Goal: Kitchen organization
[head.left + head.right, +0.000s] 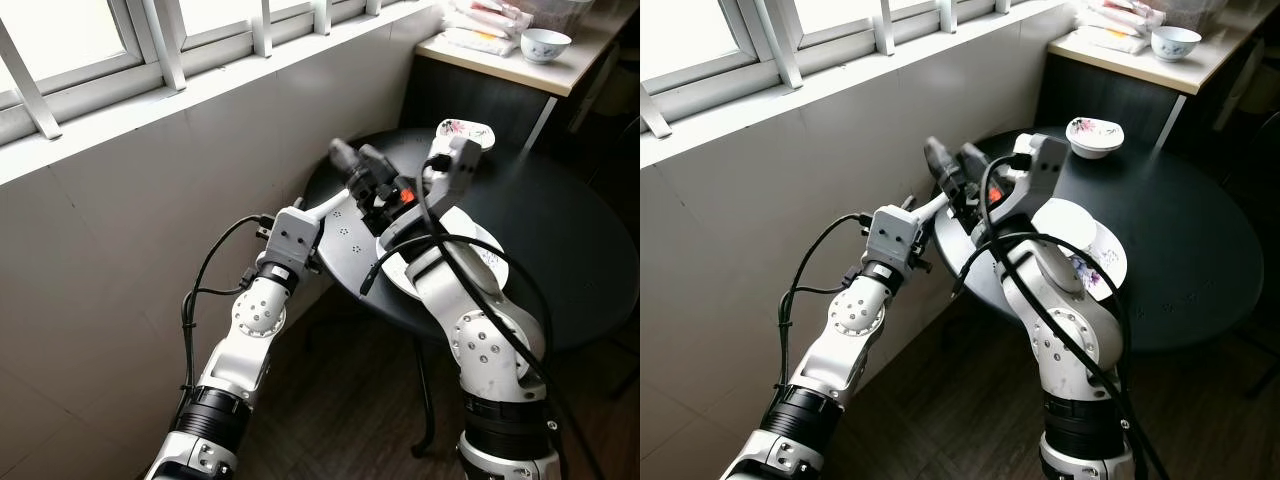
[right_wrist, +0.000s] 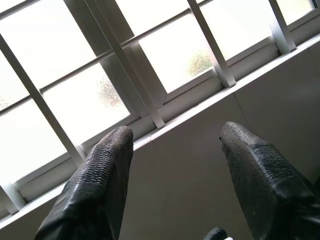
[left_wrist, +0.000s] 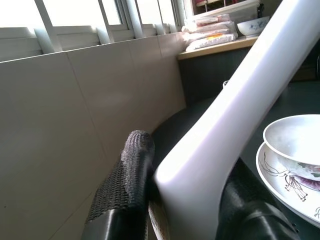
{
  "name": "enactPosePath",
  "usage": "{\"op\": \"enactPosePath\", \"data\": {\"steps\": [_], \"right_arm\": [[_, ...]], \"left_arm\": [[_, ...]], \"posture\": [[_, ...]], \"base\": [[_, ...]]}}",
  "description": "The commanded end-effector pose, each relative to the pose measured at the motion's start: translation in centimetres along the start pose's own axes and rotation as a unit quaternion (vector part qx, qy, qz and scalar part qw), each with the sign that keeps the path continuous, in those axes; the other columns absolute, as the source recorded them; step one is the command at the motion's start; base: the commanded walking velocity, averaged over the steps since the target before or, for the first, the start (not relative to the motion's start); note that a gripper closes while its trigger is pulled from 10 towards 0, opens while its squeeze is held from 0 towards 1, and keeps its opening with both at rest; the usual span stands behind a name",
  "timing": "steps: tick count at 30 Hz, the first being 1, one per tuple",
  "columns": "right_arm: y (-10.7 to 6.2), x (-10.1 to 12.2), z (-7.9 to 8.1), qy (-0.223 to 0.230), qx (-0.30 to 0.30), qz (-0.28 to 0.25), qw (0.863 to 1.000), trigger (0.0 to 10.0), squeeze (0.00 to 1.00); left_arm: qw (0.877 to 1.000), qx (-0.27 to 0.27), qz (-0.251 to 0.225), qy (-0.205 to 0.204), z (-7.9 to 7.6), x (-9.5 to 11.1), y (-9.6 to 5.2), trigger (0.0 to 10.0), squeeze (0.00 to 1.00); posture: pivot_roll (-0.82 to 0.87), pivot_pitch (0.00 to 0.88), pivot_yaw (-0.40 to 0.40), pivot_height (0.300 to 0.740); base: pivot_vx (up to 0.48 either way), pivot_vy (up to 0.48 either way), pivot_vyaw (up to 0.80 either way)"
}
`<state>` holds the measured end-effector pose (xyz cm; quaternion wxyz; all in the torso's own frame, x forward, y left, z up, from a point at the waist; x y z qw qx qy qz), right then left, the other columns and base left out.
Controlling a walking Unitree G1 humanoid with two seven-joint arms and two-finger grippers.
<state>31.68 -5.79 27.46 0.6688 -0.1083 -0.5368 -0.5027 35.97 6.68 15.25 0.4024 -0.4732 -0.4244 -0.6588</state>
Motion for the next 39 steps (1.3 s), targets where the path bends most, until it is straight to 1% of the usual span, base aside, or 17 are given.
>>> {"op": "enactPosePath", "data": {"steps": [1,5,7,8,9,10,13,14,15,17,18,25,26,33,37,38,39], "right_arm": [[-0.2,1.4,0.7,0.016,0.009,-0.033,0.999,10.0,1.0],[-0.4,2.6,0.2,-0.001,-0.004,-0.055,0.999,10.0,1.0],[-0.9,3.6,-0.9,-0.064,-0.032,-0.062,0.996,10.0,1.0],[-1.7,3.7,-2.0,-0.107,-0.057,-0.057,0.991,10.0,1.0],[-1.7,3.7,-2.0,-0.107,-0.057,-0.057,0.991,10.0,1.0],[-2.5,3.7,-3.2,-0.172,-0.089,-0.043,0.98,10.0,1.0],[-3.1,3.8,-3.8,-0.203,-0.105,-0.036,0.973,10.0,1.0],[-3.6,3.8,-4.0,-0.226,-0.109,-0.033,0.968,10.0,0.6],[-4.1,3.7,-4.2,-0.249,-0.113,-0.03,0.961,10.0,0.0],[-4.4,3.6,-4.2,-0.265,-0.114,-0.028,0.957,10.0,0.0],[-5.5,2.8,-4.8,-0.3,-0.125,-0.01,0.946,10.0,0.0],[-7.6,-0.1,-5.7,-0.365,-0.129,0.056,0.92,10.0,0.0],[-8.4,-1.4,-5.9,-0.385,-0.126,0.08,0.911,10.0,0.0],[-9.1,-2.8,-6.5,-0.394,-0.131,0.105,0.904,10.0,0.0],[-9.1,-3.0,-6.8,-0.396,-0.134,0.108,0.902,10.0,0.0],[-9.1,-3.1,-6.9,-0.396,-0.134,0.109,0.902,10.0,0.0],[-9.1,-3.2,-6.9,-0.396,-0.134,0.111,0.902,10.0,0.0]], "left_arm": [[1.0,-0.001,0.004,0.007,-0.2,-0.1,0.2,0.0,0.0],[1.0,0.002,0.007,0.011,0.0,-0.2,0.1,0.0,0.0],[1.0,0.018,0.014,0.016,0.8,-0.5,0.0,0.0,0.0],[0.999,0.027,0.03,0.02,1.7,-1.0,-0.1,10.0,0.0],[0.999,0.027,0.03,0.02,1.7,-1.0,-0.1,10.0,0.0],[0.998,0.032,0.041,0.029,2.5,-1.3,-0.2,10.0,0.0],[0.998,0.038,0.044,0.034,3.2,-1.5,-0.5,10.0,0.0],[0.997,0.043,0.045,0.034,3.8,-1.6,-0.7,10.0,0.0],[0.997,0.049,0.049,0.038,4.3,-1.8,-0.9,10.0,0.0],[0.996,0.054,0.053,0.042,4.7,-1.9,-1.0,10.0,0.0],[0.995,0.063,0.061,0.049,5.6,-2.3,-1.5,10.0,0.0],[0.992,0.08,0.073,0.057,7.1,-2.7,-2.3,10.0,0.0],[0.992,0.086,0.078,0.056,7.5,-2.9,-2.6,10.0,0.0],[0.991,0.096,0.077,0.061,8.1,-2.8,-3.1,10.0,0.0],[0.995,0.084,0.053,0.025,7.8,-2.0,-3.0,9.4,0.0],[0.995,0.081,0.049,0.025,7.7,-1.9,-3.0,1.8,0.0],[0.996,0.076,0.044,0.029,7.6,-1.7,-3.0,0.0,0.0]], "posture": [[-0.05,0.0,-0.022,0.74],[-0.05,0.0,-0.022,0.74],[-0.05,0.0,-0.02,0.74],[-0.05,0.0,-0.018,0.74],[-0.05,0.0,-0.018,0.74],[-0.05,0.0,-0.019,0.74],[-0.05,0.0,-0.018,0.74],[-0.05,0.0,-0.017,0.74],[-0.05,0.0,-0.016,0.74],[-0.05,0.0,-0.015,0.74],[-0.05,0.0,-0.014,0.74],[-0.04,0.0,-0.015,0.74],[-0.04,0.0,-0.016,0.74],[-0.04,0.0,-0.015,0.74],[-0.04,0.0,-0.016,0.74],[-0.04,0.0,-0.016,0.74],[-0.04,0.0,-0.018,0.74]], "base": [[0.0,0.0,0.0],[0.0,0.0,0.0],[0.0,0.0,0.0],[0.0,0.0,0.0],[0.0,0.0,0.0],[0.0,0.0,0.0],[0.0,0.0,0.0],[0.0,0.0,0.0],[0.0,0.0,0.0],[0.0,0.0,0.0],[0.0,0.0,0.0],[0.0,0.0,0.0],[0.0,0.0,0.0],[0.0,0.0,0.0],[0.0,0.0,0.0],[0.0,0.0,0.0],[0.0,0.0,0.0]]}}
Point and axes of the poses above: a point about 5 cm out from each wrist's last joint towards the gripper, its own y axis pointing out of the wrist towards the gripper, its own x axis along the axis of the wrist's last joint, z = x × y, the point moved 4 cm from there along y, pointing out of the wrist towards the gripper, and after that the axes turned 4 degrees about -y, right-handed, at the moved point
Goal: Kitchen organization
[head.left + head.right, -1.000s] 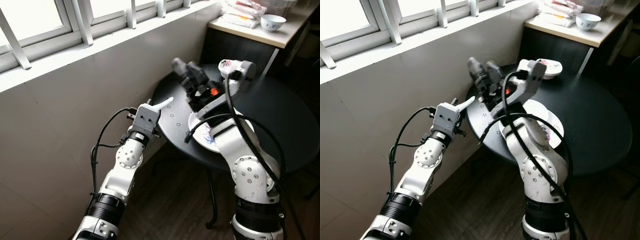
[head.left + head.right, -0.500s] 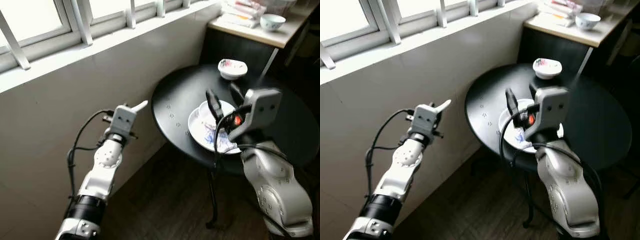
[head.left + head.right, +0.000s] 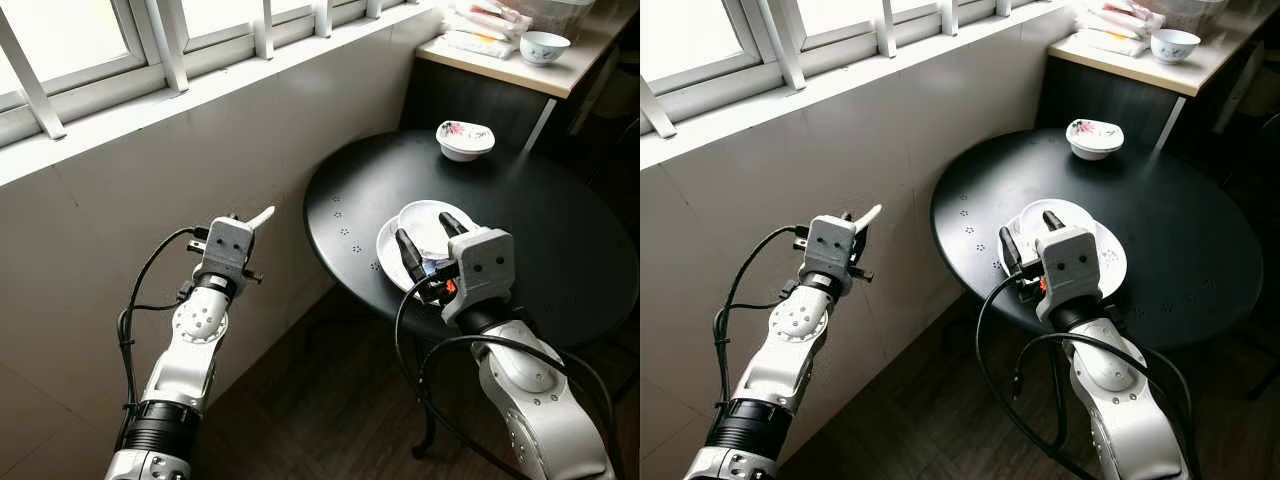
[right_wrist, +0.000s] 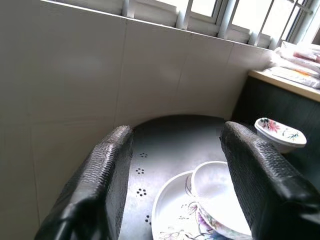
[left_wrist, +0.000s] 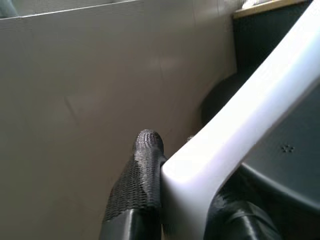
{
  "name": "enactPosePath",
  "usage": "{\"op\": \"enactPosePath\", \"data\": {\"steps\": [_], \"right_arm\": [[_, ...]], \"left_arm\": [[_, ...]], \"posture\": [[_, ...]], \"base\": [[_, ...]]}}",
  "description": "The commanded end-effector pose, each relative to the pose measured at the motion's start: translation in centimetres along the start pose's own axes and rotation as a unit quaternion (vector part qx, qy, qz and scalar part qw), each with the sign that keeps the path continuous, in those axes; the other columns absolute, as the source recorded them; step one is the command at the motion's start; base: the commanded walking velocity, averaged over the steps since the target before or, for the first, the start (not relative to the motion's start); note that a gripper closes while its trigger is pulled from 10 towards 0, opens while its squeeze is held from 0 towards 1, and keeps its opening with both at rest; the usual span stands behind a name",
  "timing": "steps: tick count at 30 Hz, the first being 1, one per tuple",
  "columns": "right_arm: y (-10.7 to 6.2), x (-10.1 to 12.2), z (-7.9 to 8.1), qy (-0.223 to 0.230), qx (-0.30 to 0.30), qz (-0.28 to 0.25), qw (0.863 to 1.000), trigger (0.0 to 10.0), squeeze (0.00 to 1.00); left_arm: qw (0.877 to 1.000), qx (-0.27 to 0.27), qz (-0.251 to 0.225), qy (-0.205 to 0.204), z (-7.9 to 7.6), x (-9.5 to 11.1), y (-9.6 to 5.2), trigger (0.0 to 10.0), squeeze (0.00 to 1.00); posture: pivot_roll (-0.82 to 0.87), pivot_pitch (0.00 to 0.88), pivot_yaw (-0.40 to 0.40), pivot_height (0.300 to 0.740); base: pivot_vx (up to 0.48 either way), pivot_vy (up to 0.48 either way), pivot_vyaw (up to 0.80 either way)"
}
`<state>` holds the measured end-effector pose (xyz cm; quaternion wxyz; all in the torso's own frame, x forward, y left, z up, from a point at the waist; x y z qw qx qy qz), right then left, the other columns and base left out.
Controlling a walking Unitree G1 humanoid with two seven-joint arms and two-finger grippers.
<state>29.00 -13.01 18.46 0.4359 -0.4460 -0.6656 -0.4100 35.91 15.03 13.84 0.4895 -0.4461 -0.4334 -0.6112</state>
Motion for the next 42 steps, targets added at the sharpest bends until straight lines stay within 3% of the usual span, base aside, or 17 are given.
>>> {"op": "enactPosePath", "data": {"steps": [1,15,18,19,21,25,29,42], "right_arm": [[-0.1,-0.1,0.0,-0.006,0.002,-0.001,1.0,10.0,0.0],[-0.4,-1.9,0.3,-0.001,0.011,0.028,1.0,10.0,0.0],[-0.6,-2.3,0.6,-0.009,0.021,0.036,0.999,10.0,0.0],[-0.7,-2.6,0.7,-0.014,0.025,0.04,0.999,10.0,0.0],[-0.7,-2.7,0.8,-0.015,0.027,0.043,0.999,10.0,0.0],[-0.9,-3.4,1.0,-0.04,0.04,0.053,0.997,10.0,0.0],[-0.9,-3.6,1.1,-0.048,0.049,0.055,0.996,10.0,0.0],[-1.2,-4.3,1.3,-0.043,0.056,0.06,0.996,10.0,0.0]], "left_arm": [[1.0,-0.003,-0.02,0.0,0.1,0.8,-0.2,0.0,0.0],[0.999,0.019,-0.032,-0.007,1.1,0.7,-1.2,0.0,0.0],[0.999,0.03,-0.014,-0.003,1.5,0.1,-1.4,0.0,0.0],[0.999,0.035,0.009,0.008,1.6,-0.6,-1.4,10.0,0.0],[0.999,0.033,0.023,0.026,1.5,-1.0,-1.3,10.0,0.0],[1.0,0.016,0.0,-0.001,0.8,-0.3,-1.6,10.0,0.0],[1.0,0.005,-0.004,0.013,0.3,-0.3,-1.8,10.0,0.0],[0.999,-0.033,-0.014,-0.023,-0.7,0.3,-3.3,10.0,0.0]], "posture": [[-0.04,0.0,-0.018,0.74],[-0.03,0.0,-0.022,0.74],[-0.02,0.0,-0.024,0.74],[-0.02,0.0,-0.025,0.74],[-0.02,0.0,-0.025,0.74],[-0.02,0.0,-0.026,0.74],[-0.01,0.0,-0.025,0.74],[0.0,0.0,-0.022,0.74]], "base": [[0.0,0.0,0.0],[0.0,0.0,0.0],[0.0,0.0,0.0],[0.0,0.0,0.0],[0.0,0.0,0.0],[0.0,0.0,0.8],[0.0,0.0,0.8],[0.0,0.07,0.8]]}}
Point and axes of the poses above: a point about 5 cm out from each wrist's last joint towards the gripper, its own y axis pointing out of the wrist towards the gripper, its own x axis along the axis of the wrist's last joint, z = x × y, the point moved 4 cm from there along y, pointing out of the wrist towards the gripper, and after that the axes turned 4 degrees about -y, right-handed, at the moved point
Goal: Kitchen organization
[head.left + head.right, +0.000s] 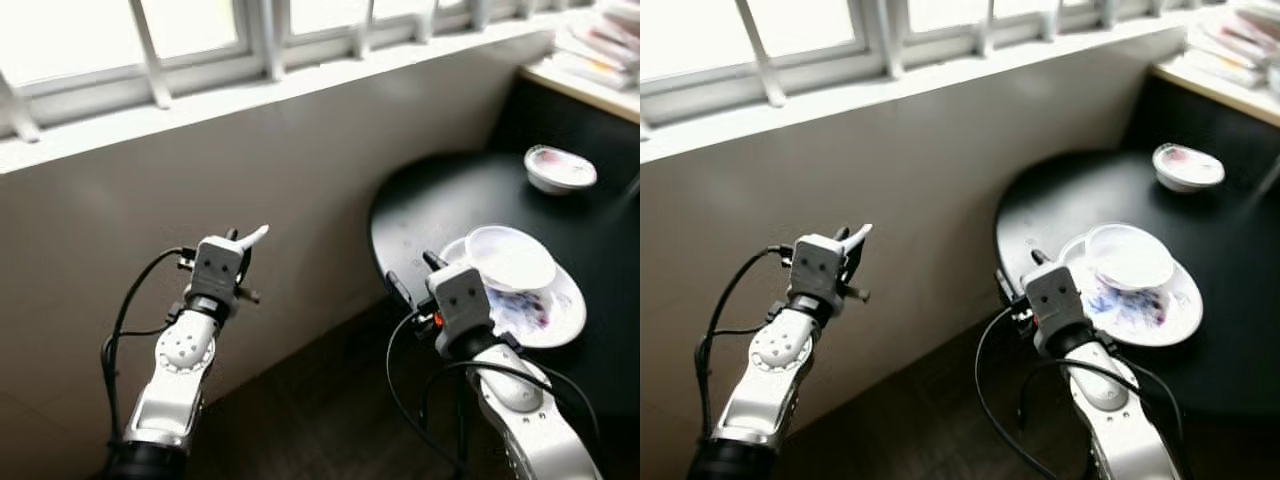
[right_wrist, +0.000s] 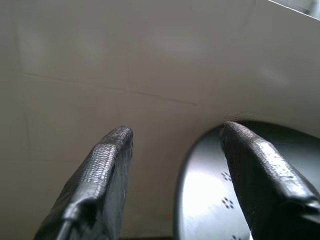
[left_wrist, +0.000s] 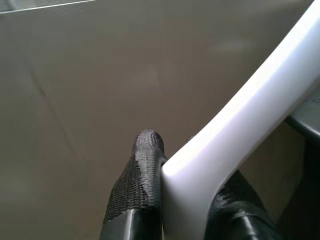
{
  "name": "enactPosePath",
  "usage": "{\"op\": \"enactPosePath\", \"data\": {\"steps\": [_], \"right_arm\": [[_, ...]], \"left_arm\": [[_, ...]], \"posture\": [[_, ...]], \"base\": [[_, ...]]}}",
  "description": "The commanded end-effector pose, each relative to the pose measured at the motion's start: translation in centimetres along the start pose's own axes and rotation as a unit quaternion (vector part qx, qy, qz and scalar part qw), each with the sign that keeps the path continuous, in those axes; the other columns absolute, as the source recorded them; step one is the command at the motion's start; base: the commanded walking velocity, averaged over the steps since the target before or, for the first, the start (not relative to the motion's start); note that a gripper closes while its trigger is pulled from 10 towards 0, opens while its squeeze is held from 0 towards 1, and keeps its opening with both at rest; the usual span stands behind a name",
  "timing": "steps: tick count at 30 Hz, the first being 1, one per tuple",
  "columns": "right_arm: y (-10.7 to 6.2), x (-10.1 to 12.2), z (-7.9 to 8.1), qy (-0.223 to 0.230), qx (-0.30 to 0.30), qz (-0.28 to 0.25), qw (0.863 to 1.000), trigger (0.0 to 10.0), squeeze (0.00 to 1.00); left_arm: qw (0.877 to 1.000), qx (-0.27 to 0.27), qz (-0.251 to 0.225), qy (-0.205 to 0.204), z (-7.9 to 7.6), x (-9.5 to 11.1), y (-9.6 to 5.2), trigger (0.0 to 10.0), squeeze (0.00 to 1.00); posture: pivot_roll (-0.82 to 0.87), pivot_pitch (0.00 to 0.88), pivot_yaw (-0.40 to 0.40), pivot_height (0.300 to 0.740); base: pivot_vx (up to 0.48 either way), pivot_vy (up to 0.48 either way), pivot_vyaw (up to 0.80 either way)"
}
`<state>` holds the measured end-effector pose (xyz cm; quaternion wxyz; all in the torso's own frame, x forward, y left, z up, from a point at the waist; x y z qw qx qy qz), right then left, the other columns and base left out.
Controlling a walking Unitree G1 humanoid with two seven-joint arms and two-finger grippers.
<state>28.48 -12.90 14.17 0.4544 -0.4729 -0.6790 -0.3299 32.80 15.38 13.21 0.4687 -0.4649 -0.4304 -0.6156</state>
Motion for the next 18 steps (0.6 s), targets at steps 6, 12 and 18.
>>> {"op": "enactPosePath", "data": {"steps": [6,12,18], "right_arm": [[0.1,-0.4,0.0,-0.001,0.003,0.005,1.0,10.0,0.0],[0.3,-0.5,-0.4,-0.001,0.001,0.003,1.0,10.0,0.0],[0.5,-0.4,-0.4,-0.002,0.001,-0.001,1.0,10.0,0.0]], "left_arm": [[1.0,-0.021,-0.021,-0.008,-0.8,1.2,-0.3,10.0,0.0],[0.999,-0.015,-0.029,0.002,-0.6,1.6,-0.4,10.0,0.0],[1.0,0.0,-0.029,0.012,0.0,1.7,-0.3,10.0,0.0]], "posture": [[0.0,0.0,-0.022,0.74],[0.0,0.0,-0.021,0.74],[0.0,0.0,-0.022,0.74]], "base": [[0.0,0.478,0.8],[0.0,0.0,0.8],[0.0,0.0,0.8]]}}
Point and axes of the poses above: a point about 5 cm out from each wrist's last joint towards the gripper, its own y axis pointing out of the wrist towards the gripper, its own x axis along the axis of the wrist's last joint, z = x × y, the point moved 4 cm from there along y, pointing out of the wrist towards the gripper, and after that the axes turned 4 degrees about -y, right-handed, at the moved point
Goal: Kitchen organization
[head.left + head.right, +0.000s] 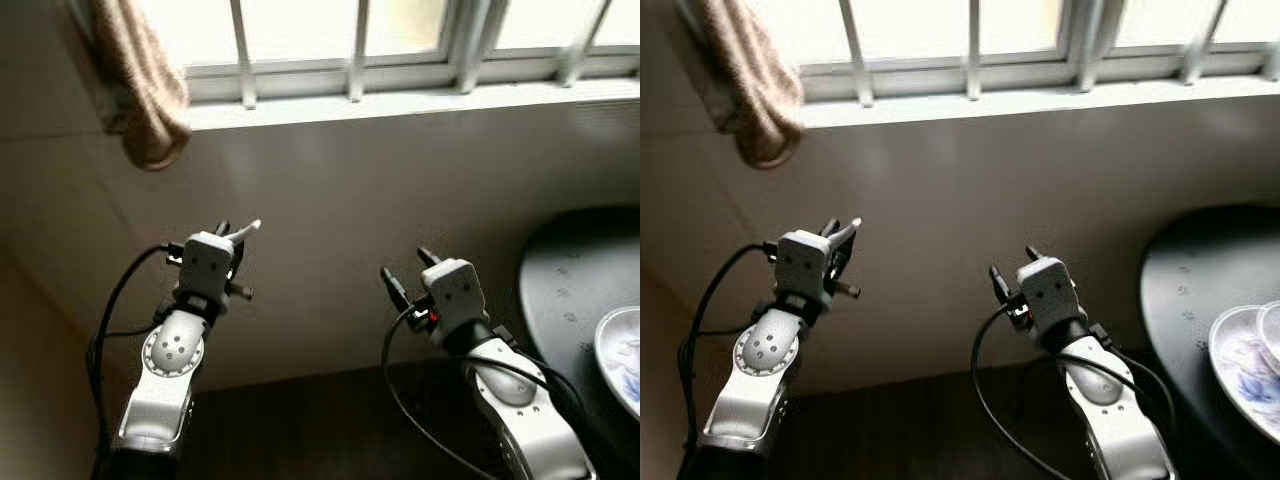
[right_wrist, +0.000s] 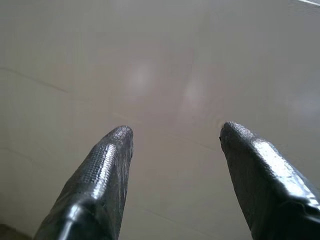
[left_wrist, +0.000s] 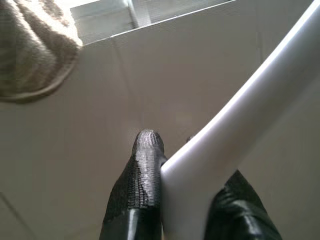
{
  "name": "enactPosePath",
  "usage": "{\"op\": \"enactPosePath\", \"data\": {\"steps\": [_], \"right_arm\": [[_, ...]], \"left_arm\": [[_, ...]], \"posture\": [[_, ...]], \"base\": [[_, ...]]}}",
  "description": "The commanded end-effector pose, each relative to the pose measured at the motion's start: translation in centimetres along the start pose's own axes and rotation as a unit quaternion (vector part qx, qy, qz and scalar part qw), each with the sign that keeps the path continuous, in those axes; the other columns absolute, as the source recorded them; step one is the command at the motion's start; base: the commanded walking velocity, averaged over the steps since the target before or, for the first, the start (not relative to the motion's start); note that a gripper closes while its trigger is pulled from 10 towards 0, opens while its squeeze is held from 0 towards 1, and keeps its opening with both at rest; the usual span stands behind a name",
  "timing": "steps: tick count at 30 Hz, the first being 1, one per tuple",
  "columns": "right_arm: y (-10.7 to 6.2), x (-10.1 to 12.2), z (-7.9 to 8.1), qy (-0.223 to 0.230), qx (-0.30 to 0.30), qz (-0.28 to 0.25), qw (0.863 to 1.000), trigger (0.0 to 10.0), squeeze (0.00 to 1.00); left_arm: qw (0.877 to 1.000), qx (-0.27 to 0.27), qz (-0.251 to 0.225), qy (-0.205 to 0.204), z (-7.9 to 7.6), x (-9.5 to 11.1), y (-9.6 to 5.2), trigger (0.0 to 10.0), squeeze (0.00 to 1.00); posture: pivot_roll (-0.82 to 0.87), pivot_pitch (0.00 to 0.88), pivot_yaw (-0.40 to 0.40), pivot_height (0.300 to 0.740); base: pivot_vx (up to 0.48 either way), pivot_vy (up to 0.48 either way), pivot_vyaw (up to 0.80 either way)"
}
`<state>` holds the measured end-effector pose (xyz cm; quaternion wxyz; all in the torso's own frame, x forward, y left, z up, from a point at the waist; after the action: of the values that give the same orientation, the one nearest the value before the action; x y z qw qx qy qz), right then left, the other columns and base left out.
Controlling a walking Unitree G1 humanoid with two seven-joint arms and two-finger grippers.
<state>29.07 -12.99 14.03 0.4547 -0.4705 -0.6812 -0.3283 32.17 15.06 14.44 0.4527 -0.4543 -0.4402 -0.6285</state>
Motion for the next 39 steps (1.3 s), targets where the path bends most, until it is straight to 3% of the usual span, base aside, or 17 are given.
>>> {"op": "enactPosePath", "data": {"steps": [1,39], "right_arm": [[0.0,-0.1,-0.2,-0.001,-0.002,0.0,1.0,10.0,0.0],[1.4,1.0,-1.0,0.0,-0.017,-0.03,0.999,10.0,0.0]], "left_arm": [[1.0,0.003,-0.005,0.014,0.2,0.4,0.1,10.0,0.0],[0.997,0.047,-0.051,0.034,1.7,2.7,1.3,10.0,0.0]], "posture": [[0.0,0.0,-0.022,0.74],[0.02,0.0,-0.03,0.74]], "base": [[0.0,0.0,0.8],[0.0,0.0,0.8]]}}
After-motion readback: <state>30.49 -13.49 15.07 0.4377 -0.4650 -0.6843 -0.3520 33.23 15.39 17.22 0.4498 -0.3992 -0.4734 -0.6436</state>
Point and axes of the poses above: a point about 5 cm out from each wrist's last joint towards the gripper, its own y axis pointing out of the wrist towards the gripper, its own x axis along the axis of the wrist's last joint, z = x × y, the point moved 4 cm from there along y, pointing out of the wrist towards the gripper, and after that the axes turned 4 degrees about -y, right-handed, at the moved point
